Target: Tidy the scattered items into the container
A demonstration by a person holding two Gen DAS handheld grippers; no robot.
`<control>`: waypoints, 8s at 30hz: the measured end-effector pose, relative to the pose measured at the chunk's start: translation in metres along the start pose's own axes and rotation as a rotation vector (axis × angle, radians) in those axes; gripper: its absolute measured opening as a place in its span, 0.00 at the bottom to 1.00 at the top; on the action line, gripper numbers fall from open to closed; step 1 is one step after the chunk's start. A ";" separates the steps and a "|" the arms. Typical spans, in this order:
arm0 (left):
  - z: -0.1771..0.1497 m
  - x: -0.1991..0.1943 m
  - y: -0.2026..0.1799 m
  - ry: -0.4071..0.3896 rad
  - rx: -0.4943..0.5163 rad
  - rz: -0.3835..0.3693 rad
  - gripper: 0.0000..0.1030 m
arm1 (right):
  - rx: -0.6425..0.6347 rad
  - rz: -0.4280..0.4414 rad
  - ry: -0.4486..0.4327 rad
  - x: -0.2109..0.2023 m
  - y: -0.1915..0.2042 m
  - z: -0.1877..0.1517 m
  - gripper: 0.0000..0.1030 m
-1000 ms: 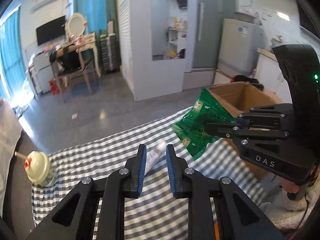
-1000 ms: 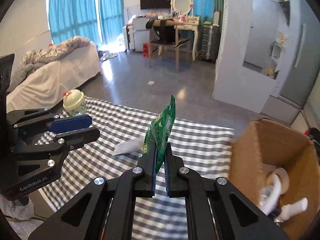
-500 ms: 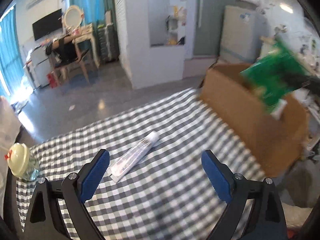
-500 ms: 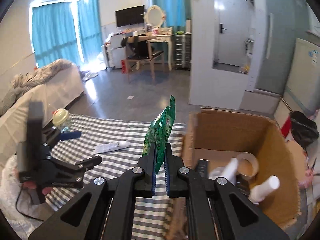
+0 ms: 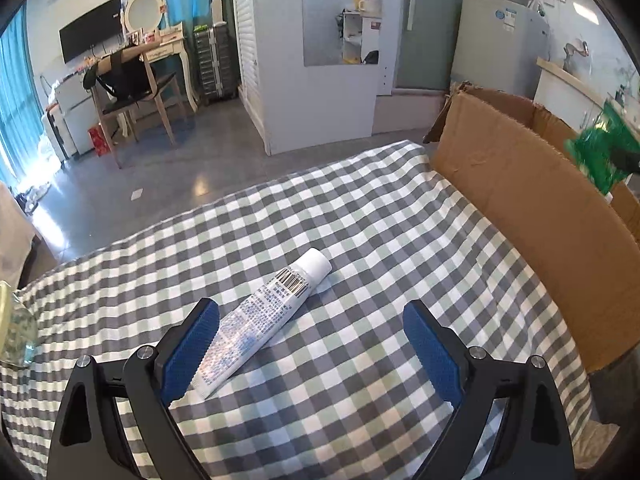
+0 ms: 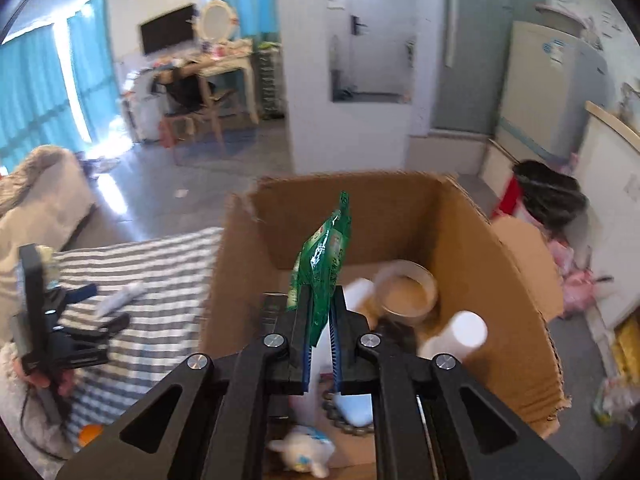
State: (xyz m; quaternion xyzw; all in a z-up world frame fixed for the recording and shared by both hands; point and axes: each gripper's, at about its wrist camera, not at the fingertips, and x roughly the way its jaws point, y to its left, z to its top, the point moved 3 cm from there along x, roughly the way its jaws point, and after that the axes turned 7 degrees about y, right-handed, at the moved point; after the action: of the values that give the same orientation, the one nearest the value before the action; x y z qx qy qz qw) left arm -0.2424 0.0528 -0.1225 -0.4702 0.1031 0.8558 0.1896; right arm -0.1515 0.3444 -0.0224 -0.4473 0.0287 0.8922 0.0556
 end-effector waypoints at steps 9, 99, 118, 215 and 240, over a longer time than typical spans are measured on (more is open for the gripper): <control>-0.004 0.022 0.002 0.047 -0.006 -0.008 0.92 | -0.048 0.037 -0.110 -0.024 0.015 0.005 0.83; -0.031 -0.020 0.058 -0.005 0.027 0.007 0.78 | 0.279 0.720 0.543 0.187 0.224 0.005 0.48; -0.026 0.002 0.063 0.053 -0.010 -0.062 0.42 | 0.250 0.766 0.558 0.204 0.272 0.010 0.19; 0.050 -0.055 -0.275 0.063 0.397 -0.143 0.64 | 0.419 0.519 0.113 0.014 -0.076 -0.020 0.26; 0.041 -0.153 -0.168 -0.091 0.112 -0.026 0.96 | 0.303 0.256 -0.052 -0.073 -0.033 -0.021 0.53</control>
State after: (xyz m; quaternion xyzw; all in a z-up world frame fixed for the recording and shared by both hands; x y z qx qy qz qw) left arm -0.1283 0.1851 0.0293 -0.4205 0.1361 0.8668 0.2310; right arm -0.0873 0.3697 0.0234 -0.4035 0.2178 0.8887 0.0093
